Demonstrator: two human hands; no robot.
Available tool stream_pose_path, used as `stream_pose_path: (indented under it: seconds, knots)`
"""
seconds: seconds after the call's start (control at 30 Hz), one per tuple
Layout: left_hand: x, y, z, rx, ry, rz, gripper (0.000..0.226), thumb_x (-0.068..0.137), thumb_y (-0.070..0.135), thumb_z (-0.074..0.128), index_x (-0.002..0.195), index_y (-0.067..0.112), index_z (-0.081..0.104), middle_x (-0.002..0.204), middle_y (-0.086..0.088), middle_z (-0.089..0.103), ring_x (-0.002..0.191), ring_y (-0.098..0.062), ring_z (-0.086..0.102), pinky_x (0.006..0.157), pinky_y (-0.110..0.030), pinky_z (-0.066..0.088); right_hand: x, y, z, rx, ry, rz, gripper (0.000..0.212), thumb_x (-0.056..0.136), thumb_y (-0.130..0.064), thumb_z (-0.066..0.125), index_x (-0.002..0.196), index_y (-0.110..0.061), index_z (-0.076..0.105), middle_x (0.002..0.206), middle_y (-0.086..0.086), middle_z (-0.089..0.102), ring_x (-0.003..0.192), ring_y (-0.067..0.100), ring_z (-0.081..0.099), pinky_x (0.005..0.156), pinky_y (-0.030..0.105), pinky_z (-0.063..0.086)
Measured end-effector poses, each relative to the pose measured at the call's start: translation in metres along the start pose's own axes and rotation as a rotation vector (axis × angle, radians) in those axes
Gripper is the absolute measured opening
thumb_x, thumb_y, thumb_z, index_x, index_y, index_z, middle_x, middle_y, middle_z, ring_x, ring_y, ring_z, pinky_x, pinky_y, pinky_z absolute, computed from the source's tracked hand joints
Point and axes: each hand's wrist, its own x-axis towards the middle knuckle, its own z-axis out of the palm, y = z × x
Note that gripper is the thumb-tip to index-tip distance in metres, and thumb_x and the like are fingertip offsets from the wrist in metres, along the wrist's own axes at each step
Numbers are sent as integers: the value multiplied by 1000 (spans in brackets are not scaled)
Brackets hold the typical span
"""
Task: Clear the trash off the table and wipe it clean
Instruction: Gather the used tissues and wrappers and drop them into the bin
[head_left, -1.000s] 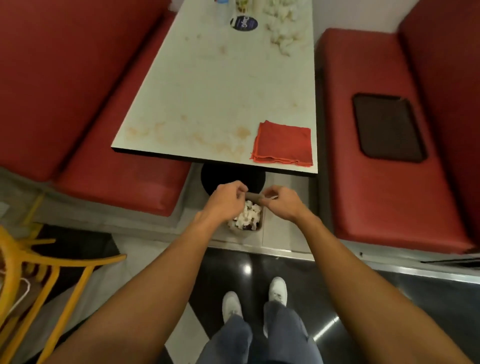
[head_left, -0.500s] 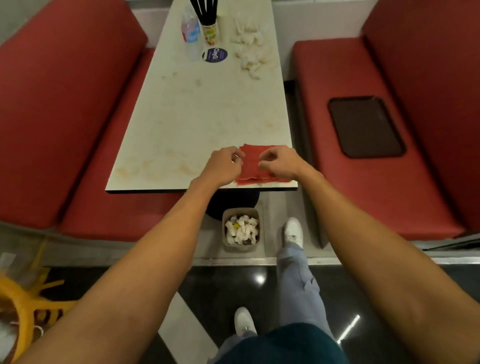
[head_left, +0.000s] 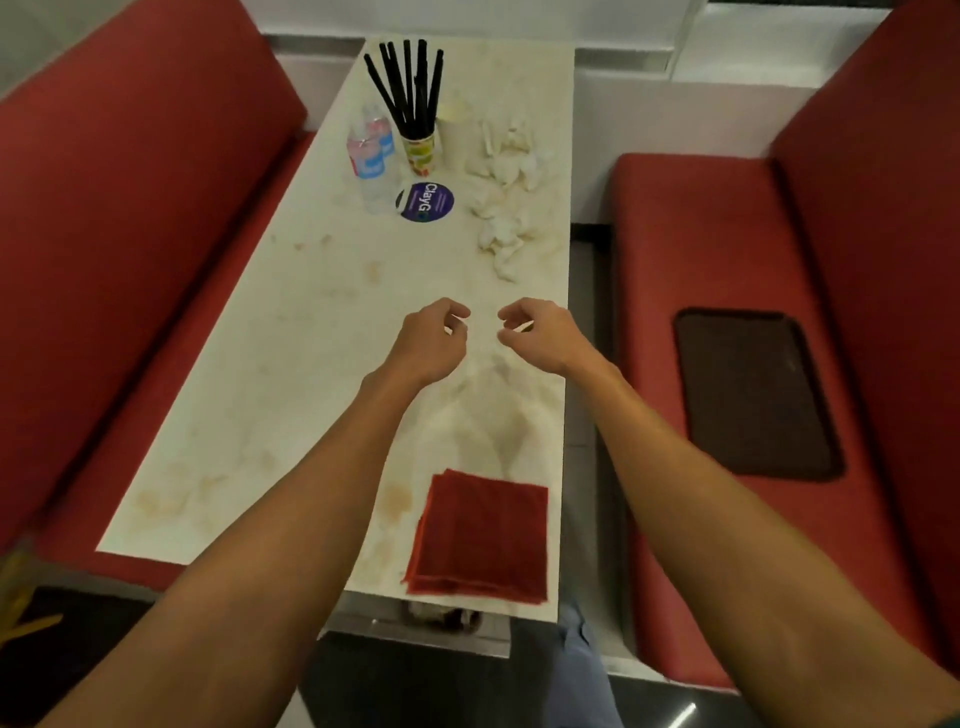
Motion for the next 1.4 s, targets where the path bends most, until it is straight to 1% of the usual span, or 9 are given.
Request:
stream_pose_path:
  seconds: [0.27,0.43,0.77,0.83,0.97,1.1,1.2,1.3,1.4]
  knots:
    - [107,23,19,-2,52,-140,25,103,20,54,124,20,67,114,2,68,97,-15,65,67,-14,45,137,25,-37,-24,-31,-14,40,95,-25,69,134,-19,64,127,-2,67,107,15,64,95,29,51]
    - [150,29,30,-5,54,-219,28,103,19,55,129,17,66,121,0,68,101,-15,64,84,-25,48,196,31,-43,-27,0,-22,46,94,-22,73,138,-19,61,134,2,61,119,19,60,104,36,53]
    - [186,32,33,-60,71,-278,30,104,17,54,133,15,64,125,-1,66,102,-14,63,84,-25,48,261,21,-35,-293,-117,-46,70,94,-11,72,158,-18,42,151,14,45,139,33,42,113,45,44]
    - [186,28,32,-71,77,-286,30,104,17,54,132,16,64,124,0,66,102,-13,63,80,-21,47,267,24,-32,-310,-149,-38,63,93,-5,72,152,-13,50,143,15,53,133,34,50,108,39,47]
    - [185,19,30,-99,92,-305,29,105,16,53,132,16,64,123,1,65,100,-12,63,69,-8,43,261,31,-31,-179,-55,-26,25,96,-2,67,120,-7,71,112,7,67,100,24,65,84,28,51]
    - [184,18,29,-122,116,-319,29,105,18,52,132,18,64,124,3,65,102,-12,63,68,-7,41,250,24,-34,-11,64,-12,12,99,-8,67,108,-9,75,96,0,68,84,15,64,83,31,58]
    - [181,23,27,-157,128,-323,29,107,23,50,132,20,63,125,5,64,106,-13,65,77,-15,47,238,10,-36,80,107,-31,10,101,-14,68,106,-12,76,92,-1,72,81,13,66,81,27,59]
    - [180,28,27,-266,162,-370,28,108,36,45,125,26,63,123,4,68,107,-17,69,93,-36,57,225,-4,-39,213,87,-23,11,97,-12,72,107,-11,77,92,0,74,83,15,70,81,26,60]
    - [181,38,28,-515,157,-513,41,109,49,36,126,22,62,120,-1,71,100,-20,73,90,-47,62,210,-17,-41,379,37,-9,24,89,-6,80,111,-12,73,90,5,73,83,21,72,80,31,61]
